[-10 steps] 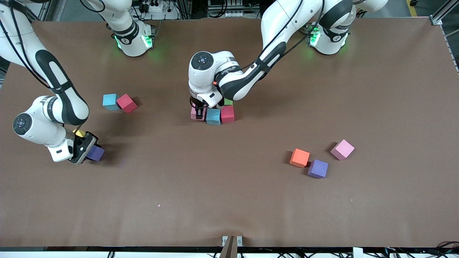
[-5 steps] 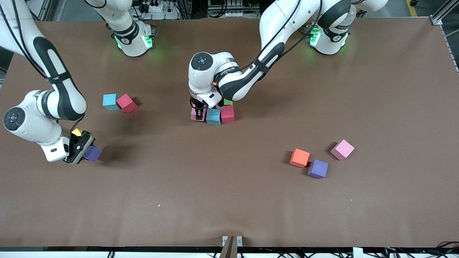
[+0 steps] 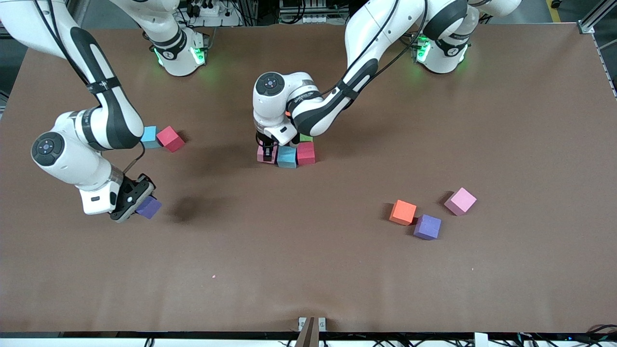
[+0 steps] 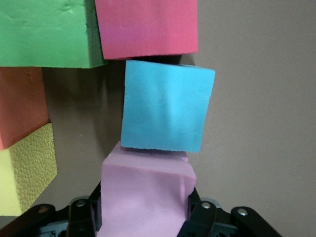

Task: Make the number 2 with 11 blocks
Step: 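Place pink beside cyan with the left gripper while the right gripper carries purple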

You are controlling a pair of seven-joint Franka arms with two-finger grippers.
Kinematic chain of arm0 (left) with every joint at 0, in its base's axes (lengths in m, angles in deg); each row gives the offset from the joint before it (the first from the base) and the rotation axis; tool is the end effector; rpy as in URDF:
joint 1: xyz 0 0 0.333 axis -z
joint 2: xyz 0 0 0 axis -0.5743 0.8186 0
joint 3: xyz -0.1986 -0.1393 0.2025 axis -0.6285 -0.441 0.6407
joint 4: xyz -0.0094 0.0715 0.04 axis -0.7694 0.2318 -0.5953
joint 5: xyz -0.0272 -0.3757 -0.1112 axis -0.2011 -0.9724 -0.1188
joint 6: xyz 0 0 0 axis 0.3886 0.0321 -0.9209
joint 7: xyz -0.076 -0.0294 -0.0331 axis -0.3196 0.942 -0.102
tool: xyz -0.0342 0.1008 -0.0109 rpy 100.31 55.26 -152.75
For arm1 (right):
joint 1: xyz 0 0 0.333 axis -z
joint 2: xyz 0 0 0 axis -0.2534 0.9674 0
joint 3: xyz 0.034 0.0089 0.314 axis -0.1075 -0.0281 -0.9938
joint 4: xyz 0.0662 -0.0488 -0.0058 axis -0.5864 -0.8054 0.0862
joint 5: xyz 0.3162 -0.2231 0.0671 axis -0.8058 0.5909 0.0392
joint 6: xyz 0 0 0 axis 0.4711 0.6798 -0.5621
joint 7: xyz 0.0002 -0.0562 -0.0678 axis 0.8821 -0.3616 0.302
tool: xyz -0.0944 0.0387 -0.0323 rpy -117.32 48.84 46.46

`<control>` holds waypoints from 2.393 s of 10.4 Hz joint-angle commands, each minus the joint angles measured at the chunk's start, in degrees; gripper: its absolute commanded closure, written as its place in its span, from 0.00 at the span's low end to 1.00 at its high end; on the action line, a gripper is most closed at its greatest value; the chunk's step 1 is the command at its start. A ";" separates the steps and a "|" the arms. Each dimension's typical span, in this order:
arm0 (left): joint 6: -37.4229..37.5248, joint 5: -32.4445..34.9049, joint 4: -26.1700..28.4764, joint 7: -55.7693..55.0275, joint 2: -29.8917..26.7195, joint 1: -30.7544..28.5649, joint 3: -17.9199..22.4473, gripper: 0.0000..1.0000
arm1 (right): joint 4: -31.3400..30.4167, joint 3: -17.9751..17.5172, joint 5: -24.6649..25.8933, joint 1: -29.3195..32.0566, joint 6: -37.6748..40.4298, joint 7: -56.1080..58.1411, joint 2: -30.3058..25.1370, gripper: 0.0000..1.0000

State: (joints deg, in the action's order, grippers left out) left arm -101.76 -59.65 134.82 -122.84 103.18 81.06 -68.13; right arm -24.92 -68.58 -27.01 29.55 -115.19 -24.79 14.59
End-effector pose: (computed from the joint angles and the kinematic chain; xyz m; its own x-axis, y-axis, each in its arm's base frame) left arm 0.4017 -0.6518 0.2218 -0.0109 0.9844 -0.1755 0.9981 0.0214 0.0585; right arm 0.6208 0.0216 0.3020 0.6063 0.7843 0.1317 0.7884 -0.6145 0.0302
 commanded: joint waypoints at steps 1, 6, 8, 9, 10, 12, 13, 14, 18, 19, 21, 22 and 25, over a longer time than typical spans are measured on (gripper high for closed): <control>-0.25 -0.98 -1.46 -3.83 1.38 1.45 1.39 0.49 | -0.33 0.18 -2.72 -2.99 -1.21 -8.09 -0.49 0.79; -0.51 -0.98 -1.46 -3.83 2.00 1.89 2.01 0.47 | 0.03 0.44 -2.54 -8.62 -2.97 -27.80 -0.05 0.79; -0.51 -0.98 -1.46 -3.83 2.00 1.89 2.01 0.37 | -1.02 0.53 -2.45 -10.03 -3.93 -28.79 -0.66 0.79; -0.51 -0.98 -1.46 -3.83 2.00 1.89 2.01 0.00 | -1.46 0.44 -2.45 -10.47 -3.85 -30.96 -1.01 0.79; -0.51 -0.98 -1.46 -3.83 1.82 1.89 2.01 0.00 | -1.56 0.36 -2.45 -11.17 -3.33 -33.94 -1.19 0.79; -0.17 -0.98 -1.37 -3.83 1.04 1.89 2.01 0.00 | -3.13 0.27 -2.45 -11.35 -1.92 -35.64 -3.03 0.79; 0.27 -1.07 -1.28 -3.83 0.25 1.80 1.92 0.00 | -4.88 0.27 -2.45 -11.44 -1.74 -38.43 -3.99 0.76; 1.32 -1.15 -1.28 -3.75 -0.80 1.80 1.84 0.00 | -5.68 0.18 -2.45 -11.53 -1.74 -42.89 -4.09 0.76; 5.19 -1.16 -0.58 -3.57 -5.46 0.05 1.22 0.00 | -5.69 0.35 -2.63 -12.14 -1.57 -49.48 -3.57 0.77; 6.77 -1.07 0.47 -3.22 -7.30 -1.61 1.22 0.00 | -5.43 0.27 -2.54 -12.23 -0.17 -54.84 -3.30 0.77; 8.45 -1.50 4.40 -0.34 -11.60 -8.44 0.17 0.00 | -5.16 0.27 -2.45 -12.41 0.02 -55.59 -3.30 0.77; 8.45 -1.77 6.43 2.99 -13.10 -13.18 -1.75 0.00 | -4.73 0.27 -2.45 -14.23 -0.07 -56.20 -3.21 0.77; 8.45 -1.77 11.27 15.72 -14.25 -25.67 -5.62 0.00 | -0.70 0.53 -1.49 -20.12 -0.25 -61.99 -1.03 0.77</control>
State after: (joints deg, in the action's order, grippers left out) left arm -93.03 -59.71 140.87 -111.93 91.74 60.44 -71.34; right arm -27.93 -68.65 -28.55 12.49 -115.84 -83.45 12.78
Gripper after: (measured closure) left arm 0.000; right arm 0.441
